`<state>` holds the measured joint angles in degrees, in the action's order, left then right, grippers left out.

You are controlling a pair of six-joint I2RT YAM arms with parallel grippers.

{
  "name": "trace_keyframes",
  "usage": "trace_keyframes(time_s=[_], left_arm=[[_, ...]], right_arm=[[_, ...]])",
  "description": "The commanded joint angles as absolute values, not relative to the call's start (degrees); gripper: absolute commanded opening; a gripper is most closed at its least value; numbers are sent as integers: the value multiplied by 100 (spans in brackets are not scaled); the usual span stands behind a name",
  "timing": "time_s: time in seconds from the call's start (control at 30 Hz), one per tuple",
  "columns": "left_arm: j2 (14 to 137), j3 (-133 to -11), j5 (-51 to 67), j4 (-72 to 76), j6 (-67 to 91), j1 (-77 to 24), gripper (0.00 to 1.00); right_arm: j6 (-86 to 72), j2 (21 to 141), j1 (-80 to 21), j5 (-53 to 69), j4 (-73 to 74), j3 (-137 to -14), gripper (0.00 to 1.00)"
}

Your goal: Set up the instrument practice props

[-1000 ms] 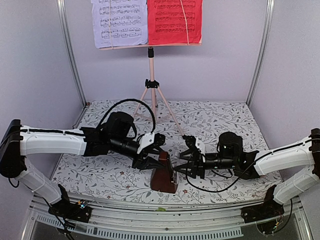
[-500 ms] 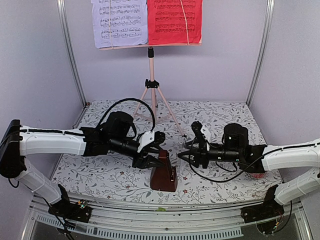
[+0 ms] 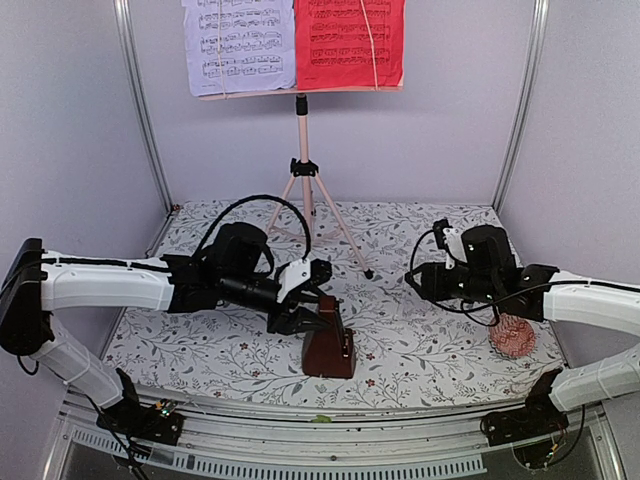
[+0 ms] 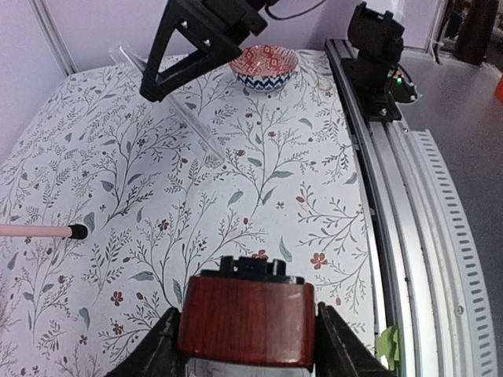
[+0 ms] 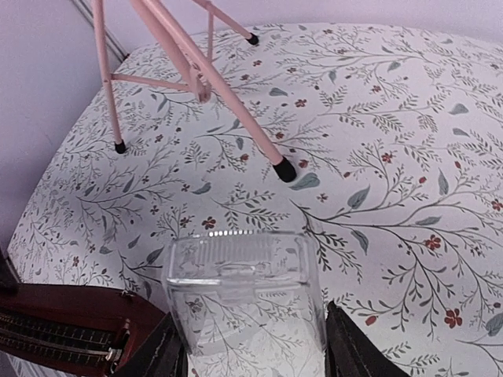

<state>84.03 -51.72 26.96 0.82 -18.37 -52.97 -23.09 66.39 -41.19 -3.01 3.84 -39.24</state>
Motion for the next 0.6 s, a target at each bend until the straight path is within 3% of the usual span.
trace_keyframes(time_s=[0.0, 0.17, 0.27, 0.57], left_arm=[[8393, -5306, 2473, 497, -1881, -5313, 47], [8193, -5134, 2323, 814, -1847, -5314, 53], [8007, -4962, 2271, 1071, -1832, -5310, 65], [7711, -4602, 2170, 1452, -1774, -5300, 74]], right_arm=[[-2906, 6724, -3900, -787, 1093, -4226, 18], [-2839, 7396, -3565, -730, 1411, -4680, 18], [-2737, 7936, -3391, -652, 1577, -4953, 16], [-2736, 9077, -3117, -387, 1737, -5470, 17]])
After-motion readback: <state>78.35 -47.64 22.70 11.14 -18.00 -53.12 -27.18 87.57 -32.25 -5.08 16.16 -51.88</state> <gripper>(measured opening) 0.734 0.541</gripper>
